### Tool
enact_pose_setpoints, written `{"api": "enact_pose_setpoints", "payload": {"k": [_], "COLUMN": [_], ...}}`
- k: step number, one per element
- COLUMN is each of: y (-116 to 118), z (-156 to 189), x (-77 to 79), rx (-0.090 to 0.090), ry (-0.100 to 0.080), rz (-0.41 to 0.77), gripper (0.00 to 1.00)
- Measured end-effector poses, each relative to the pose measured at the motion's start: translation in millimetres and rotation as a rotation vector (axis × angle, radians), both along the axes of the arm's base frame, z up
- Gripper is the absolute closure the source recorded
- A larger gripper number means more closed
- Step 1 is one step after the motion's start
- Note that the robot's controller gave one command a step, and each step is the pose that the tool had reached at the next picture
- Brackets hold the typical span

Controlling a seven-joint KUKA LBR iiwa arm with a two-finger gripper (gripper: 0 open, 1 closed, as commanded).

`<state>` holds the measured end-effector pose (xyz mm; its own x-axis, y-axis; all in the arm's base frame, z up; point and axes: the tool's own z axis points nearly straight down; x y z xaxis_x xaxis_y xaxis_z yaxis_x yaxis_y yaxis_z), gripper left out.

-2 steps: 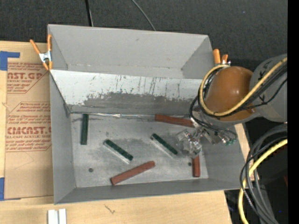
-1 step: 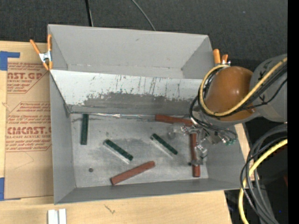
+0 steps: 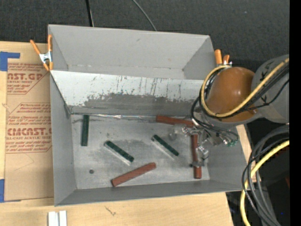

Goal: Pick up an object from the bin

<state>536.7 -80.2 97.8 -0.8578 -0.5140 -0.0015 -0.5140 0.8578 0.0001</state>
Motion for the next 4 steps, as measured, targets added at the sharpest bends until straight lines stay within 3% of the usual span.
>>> {"api": "enact_pose_setpoints", "payload": {"k": [1, 2, 3, 4], "y": [41.6, 41.6, 41.6, 63.0], "z": [-28.2, -28.2, -28.2, -22.5], "x": [-9.2, -9.2, -9.2, -12.8], "rx": [0.000, 0.000, 0.000, -0.002], "ry": [0.001, 0.001, 0.001, 0.003], "rz": [-0.032, -0.032, -0.032, 0.109], "gripper": [1.00, 0.00, 0.00, 0.00]}}
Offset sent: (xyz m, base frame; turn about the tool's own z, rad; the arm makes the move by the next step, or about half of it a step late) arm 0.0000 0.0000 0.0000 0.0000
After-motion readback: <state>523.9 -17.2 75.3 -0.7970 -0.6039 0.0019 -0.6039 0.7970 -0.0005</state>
